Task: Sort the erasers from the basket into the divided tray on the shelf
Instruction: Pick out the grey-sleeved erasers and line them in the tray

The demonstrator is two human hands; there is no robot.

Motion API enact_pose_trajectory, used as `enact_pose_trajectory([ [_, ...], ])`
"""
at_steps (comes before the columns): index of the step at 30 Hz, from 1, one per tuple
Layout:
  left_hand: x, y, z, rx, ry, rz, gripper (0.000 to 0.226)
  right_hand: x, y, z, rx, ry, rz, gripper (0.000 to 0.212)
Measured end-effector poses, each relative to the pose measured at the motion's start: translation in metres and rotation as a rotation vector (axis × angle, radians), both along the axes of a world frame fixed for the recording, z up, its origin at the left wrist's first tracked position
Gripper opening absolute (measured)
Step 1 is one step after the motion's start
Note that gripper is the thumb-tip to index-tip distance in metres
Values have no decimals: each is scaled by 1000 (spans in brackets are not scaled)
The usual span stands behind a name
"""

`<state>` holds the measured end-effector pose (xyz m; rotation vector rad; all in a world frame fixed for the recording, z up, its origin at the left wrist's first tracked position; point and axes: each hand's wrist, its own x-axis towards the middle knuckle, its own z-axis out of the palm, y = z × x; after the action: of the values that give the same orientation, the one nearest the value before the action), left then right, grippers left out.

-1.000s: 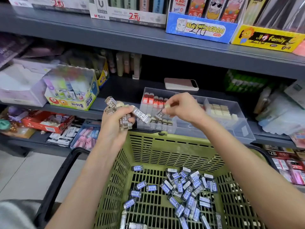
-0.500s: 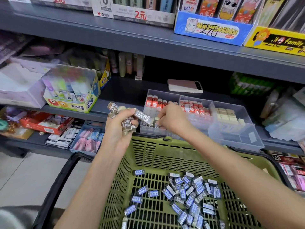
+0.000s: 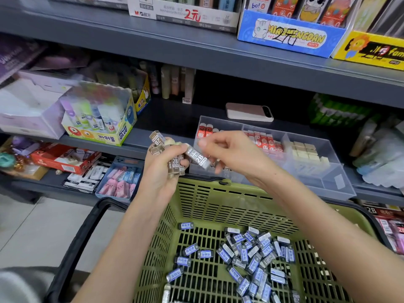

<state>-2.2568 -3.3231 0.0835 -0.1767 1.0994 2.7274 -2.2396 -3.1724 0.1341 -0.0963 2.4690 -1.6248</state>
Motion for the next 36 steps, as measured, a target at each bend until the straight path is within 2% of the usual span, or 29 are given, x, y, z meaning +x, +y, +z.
enact_pose_trajectory([
  [1, 1, 1, 1, -23, 28, -10, 30, 0, -1, 2, 17, -16, 65, 11],
  [3, 4, 2, 1, -64, 75, -39, 33, -3, -1, 4, 29, -46, 167, 30],
  [4, 5, 3, 1, -66, 80, -49, 36, -4, 2, 6, 17, -61, 188, 31],
  [6, 6, 3, 1, -24, 43, -46, 39, -9, 11, 10, -45, -72, 122, 26],
  [8, 5, 2, 1, 30, -20, -12, 34, -17, 25, 13, -113, -63, -63, 22],
  [10, 4, 0, 0, 64, -58, 11, 31, -22, 38, 8, -23, -21, -193, 19],
  [13, 4, -1, 0, 78, -67, 10, 30, -20, 46, -8, 231, -17, -220, 18],
  [17, 6, -1, -1, 58, -74, -3, 31, -17, 44, -22, 174, -29, -267, 15],
  [22, 6, -1, -1, 45, -70, -6, 30, -13, 32, -32, 300, 39, -245, 12],
  [28, 5, -1, -2, 54, -72, -6, 32, -13, 25, -43, 877, 338, -273, 15],
  [32, 5, -2, -3, 34, -77, -14, 33, -18, 25, -44, 1016, 359, -188, 16],
  [36, 5, -2, -5, 19, -76, -22, 33, -26, 31, -36, 1142, 327, 13, 18],
])
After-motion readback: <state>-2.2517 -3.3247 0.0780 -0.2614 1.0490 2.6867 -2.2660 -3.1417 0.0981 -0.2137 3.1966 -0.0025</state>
